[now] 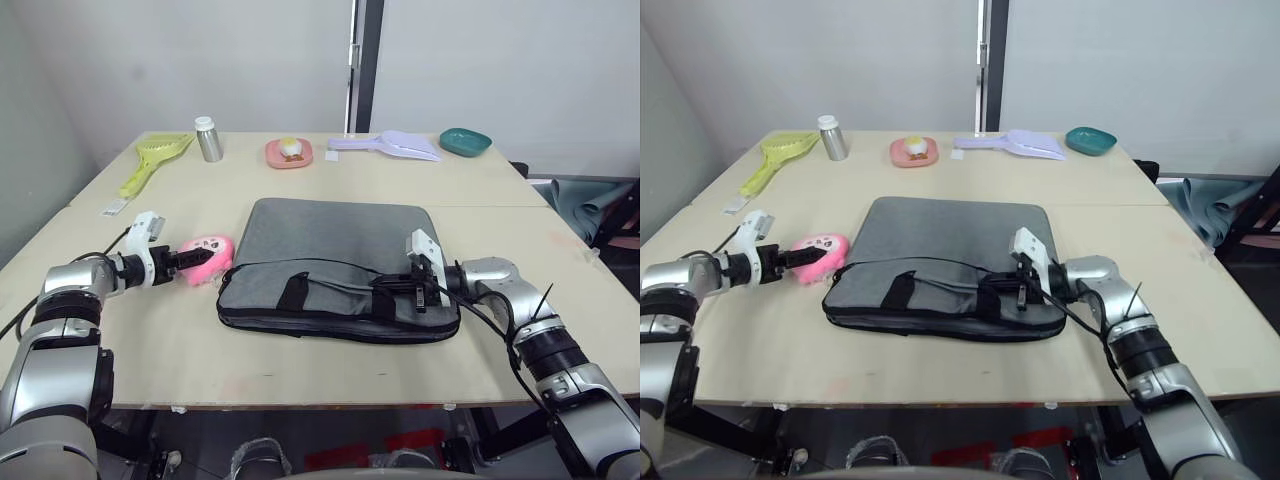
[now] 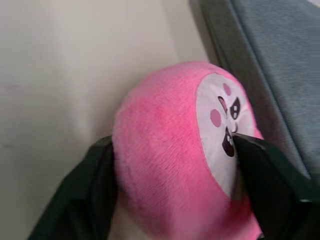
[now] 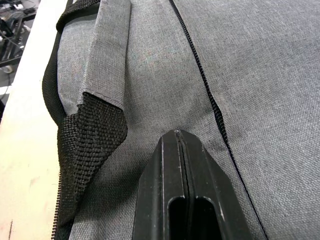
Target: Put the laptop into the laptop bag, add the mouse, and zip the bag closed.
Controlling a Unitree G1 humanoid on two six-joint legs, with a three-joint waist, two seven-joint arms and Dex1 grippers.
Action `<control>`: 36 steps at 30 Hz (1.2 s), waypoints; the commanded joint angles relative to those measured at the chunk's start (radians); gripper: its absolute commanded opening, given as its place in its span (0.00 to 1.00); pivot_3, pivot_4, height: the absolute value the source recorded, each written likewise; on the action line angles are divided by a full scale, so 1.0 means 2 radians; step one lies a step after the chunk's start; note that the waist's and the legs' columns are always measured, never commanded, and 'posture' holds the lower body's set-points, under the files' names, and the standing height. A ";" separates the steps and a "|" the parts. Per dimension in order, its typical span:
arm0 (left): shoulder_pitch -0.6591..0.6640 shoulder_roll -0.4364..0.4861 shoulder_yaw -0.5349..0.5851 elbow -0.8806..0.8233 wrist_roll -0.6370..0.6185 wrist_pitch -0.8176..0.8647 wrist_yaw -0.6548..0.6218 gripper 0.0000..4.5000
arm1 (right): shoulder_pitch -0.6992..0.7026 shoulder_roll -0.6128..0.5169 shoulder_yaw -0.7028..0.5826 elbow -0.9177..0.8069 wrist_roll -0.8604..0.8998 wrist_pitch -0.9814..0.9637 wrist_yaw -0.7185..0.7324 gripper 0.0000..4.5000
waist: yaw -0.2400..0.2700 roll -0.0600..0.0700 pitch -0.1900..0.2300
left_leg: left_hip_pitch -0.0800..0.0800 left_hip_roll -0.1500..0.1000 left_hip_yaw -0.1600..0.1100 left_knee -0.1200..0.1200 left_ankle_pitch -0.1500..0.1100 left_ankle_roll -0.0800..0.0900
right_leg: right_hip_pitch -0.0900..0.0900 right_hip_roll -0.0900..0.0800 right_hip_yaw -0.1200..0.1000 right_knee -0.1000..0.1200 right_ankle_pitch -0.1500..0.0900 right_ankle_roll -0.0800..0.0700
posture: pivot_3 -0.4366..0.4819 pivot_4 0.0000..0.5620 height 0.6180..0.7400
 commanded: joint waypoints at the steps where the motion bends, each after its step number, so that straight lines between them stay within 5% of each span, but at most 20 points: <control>1: -0.009 0.004 -0.003 -0.008 0.011 0.005 -0.010 0.43 | 0.031 -0.010 0.023 0.022 -0.028 0.028 -0.011 0.00 | 0.001 0.000 0.000 | 0.000 0.000 0.000 -0.001 0.000 0.000 | 0.000 0.000 0.000 -0.001 0.000 0.000 | 0.48 0.27 1.00; 6: 0.021 0.013 0.012 -0.079 -0.005 0.040 -0.019 0.05 | 0.039 -0.006 0.036 0.052 -0.044 0.037 -0.024 0.00 | 0.000 0.000 0.000 | 0.000 0.000 0.000 -0.002 0.000 0.000 | 0.000 0.000 0.000 -0.002 0.000 0.000 | 0.48 0.27 1.00; 17: 0.208 0.058 0.082 -0.366 -0.073 0.148 0.000 0.05 | 0.027 -0.010 0.039 0.056 -0.041 0.050 -0.016 0.00 | -0.006 0.000 0.000 | 0.000 0.000 0.001 -0.005 0.000 -0.001 | -0.001 0.000 0.000 -0.003 0.000 0.000 | 0.48 0.27 1.00; 26: 0.284 0.094 0.147 -0.385 -0.101 0.150 -0.001 0.05 | 0.027 -0.012 0.043 0.059 -0.044 0.048 -0.012 0.00 | -0.007 0.000 0.000 | 0.000 0.000 0.001 -0.008 0.000 -0.001 | -0.001 0.001 0.000 -0.006 -0.001 0.001 | 0.48 0.27 1.00; 36: 0.371 0.077 0.159 -0.476 -0.150 0.193 0.006 0.05 | 0.022 -0.016 0.050 0.063 -0.048 0.047 -0.006 0.00 | -0.015 0.000 0.000 | 0.000 0.000 0.002 -0.010 0.000 -0.001 | -0.001 0.001 0.000 -0.010 -0.001 0.000 | 0.48 0.27 1.00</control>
